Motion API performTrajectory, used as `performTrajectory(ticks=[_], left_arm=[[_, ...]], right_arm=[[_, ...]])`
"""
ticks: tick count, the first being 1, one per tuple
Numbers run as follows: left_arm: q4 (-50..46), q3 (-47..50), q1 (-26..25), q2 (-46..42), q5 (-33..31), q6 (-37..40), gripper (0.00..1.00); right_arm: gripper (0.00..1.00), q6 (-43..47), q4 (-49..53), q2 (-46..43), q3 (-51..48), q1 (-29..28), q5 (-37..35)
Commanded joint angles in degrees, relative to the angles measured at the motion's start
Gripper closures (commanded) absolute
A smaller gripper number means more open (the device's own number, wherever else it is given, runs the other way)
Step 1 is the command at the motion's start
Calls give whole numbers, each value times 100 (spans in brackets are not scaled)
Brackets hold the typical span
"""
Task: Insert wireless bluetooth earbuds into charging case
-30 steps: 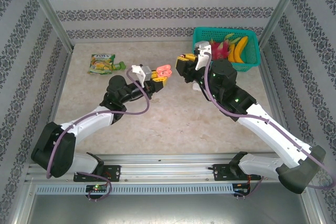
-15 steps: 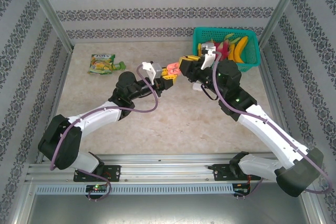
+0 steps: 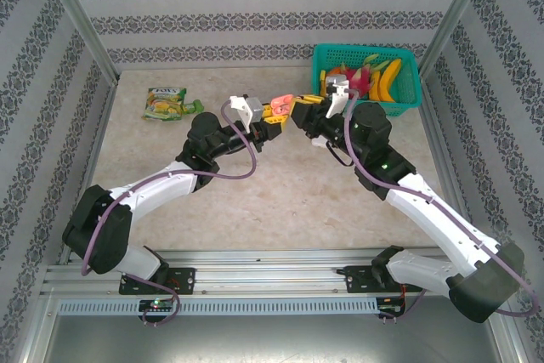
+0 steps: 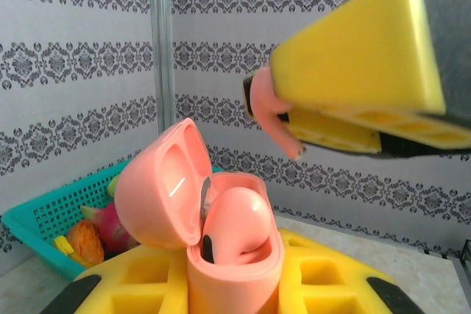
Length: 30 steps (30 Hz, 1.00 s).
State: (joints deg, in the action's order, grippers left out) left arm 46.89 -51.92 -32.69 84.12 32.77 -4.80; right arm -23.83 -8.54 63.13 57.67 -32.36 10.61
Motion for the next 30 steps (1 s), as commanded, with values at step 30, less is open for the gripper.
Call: performTrajectory(ticks=[30], left_arm=[[136,-264,-185,-25,15,49,100]], right_arm=[[71,41,-479,214,-101,213,3]])
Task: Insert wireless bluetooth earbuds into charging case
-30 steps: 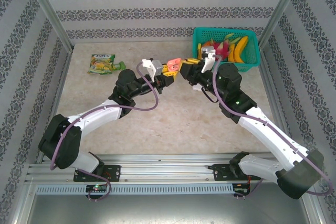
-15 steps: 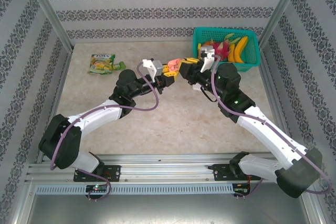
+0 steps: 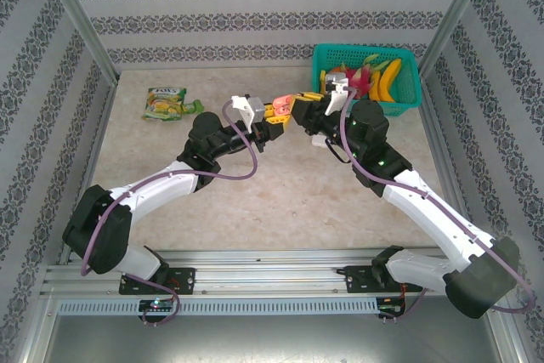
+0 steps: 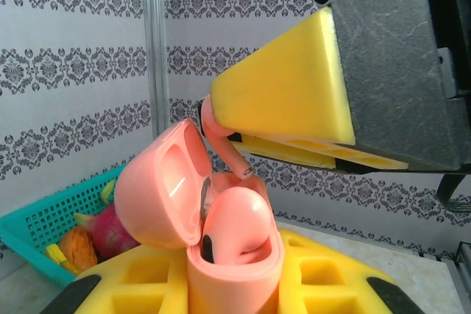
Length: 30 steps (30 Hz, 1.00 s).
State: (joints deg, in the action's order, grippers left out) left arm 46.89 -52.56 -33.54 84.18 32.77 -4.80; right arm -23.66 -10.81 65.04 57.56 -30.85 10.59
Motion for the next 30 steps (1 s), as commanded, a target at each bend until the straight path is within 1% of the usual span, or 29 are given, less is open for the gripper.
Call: performTrajectory(ticks=[1,20,25,30], left_arm=[[136,-198,-100,-33,18,49,100],[145,-242,-117,15,-23,75,100],[145,-251,-118,11,-27,84,100],[144,-255,-118,28,-25,72,100]], right_arm=[[71,21,-253,30,-98,70,10],[73,35,-146,170,-147,27,102],[73,265,3,159,-141,-91,-59],[73,726,285,167,-47,-316,-374]])
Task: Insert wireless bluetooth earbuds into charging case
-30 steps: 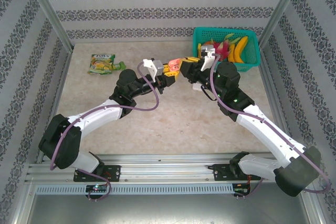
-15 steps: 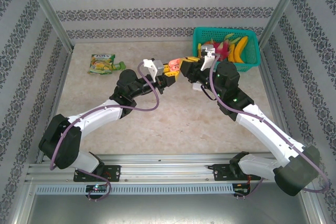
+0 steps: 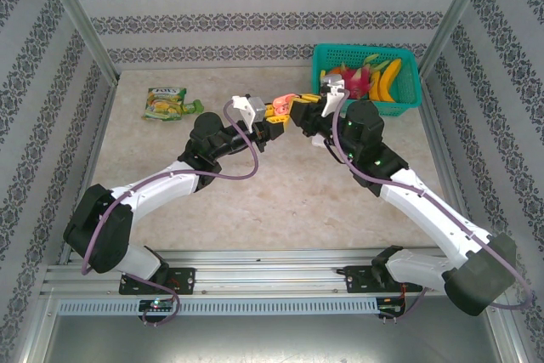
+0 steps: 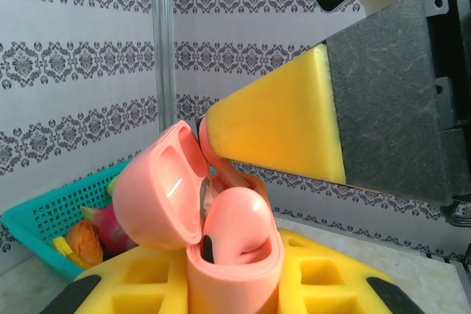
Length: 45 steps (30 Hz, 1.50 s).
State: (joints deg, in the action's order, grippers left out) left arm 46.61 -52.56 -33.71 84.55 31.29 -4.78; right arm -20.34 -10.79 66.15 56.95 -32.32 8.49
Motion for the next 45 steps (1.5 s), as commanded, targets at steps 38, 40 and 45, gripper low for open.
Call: performTrajectory(ticks=[38,40,45], left_arm=[[216,-249,-135,167,84,38,100],[216,-247,-145,175,82,38,100],[210,-225,-145,173,65,38,100]], right_arm=[[51,1225,720,-36,297,-813,-1278],[50,1208,727,-38,337,-808,-1261],[50,1136,713,-100,336,-742,-1262]])
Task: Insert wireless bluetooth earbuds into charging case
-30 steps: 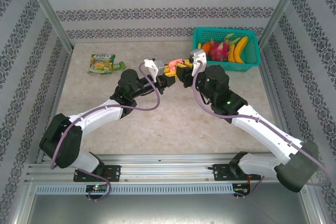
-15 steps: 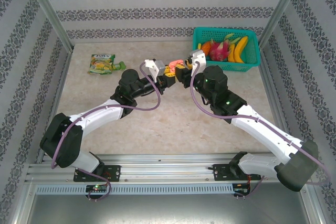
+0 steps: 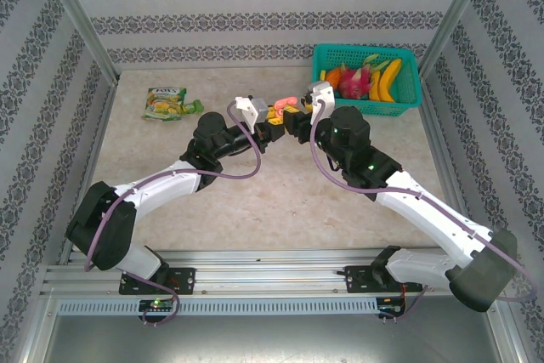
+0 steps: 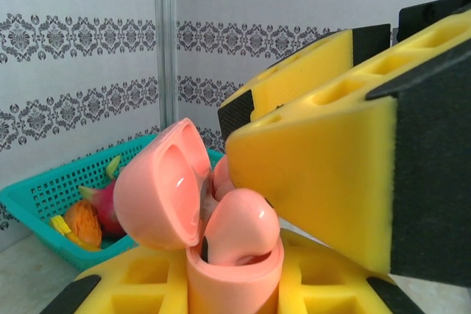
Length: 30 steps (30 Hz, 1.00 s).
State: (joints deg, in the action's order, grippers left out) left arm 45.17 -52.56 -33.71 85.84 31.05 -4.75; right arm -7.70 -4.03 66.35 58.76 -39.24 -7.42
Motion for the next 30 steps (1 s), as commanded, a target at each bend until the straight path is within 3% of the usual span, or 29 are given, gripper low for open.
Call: performTrajectory(ticks=[1,21,30], left_arm=[[353,-223,-144,44,93,36,100],[353,-264,-144,121,89,53,100],[355,-244,-152,170,110,45,100]], right_arm=[[50,-143,39,-129,157,-26,327],[51,-551,-94,-208,-81,411,617],[50,-974,-194,-262,99,530,1185]])
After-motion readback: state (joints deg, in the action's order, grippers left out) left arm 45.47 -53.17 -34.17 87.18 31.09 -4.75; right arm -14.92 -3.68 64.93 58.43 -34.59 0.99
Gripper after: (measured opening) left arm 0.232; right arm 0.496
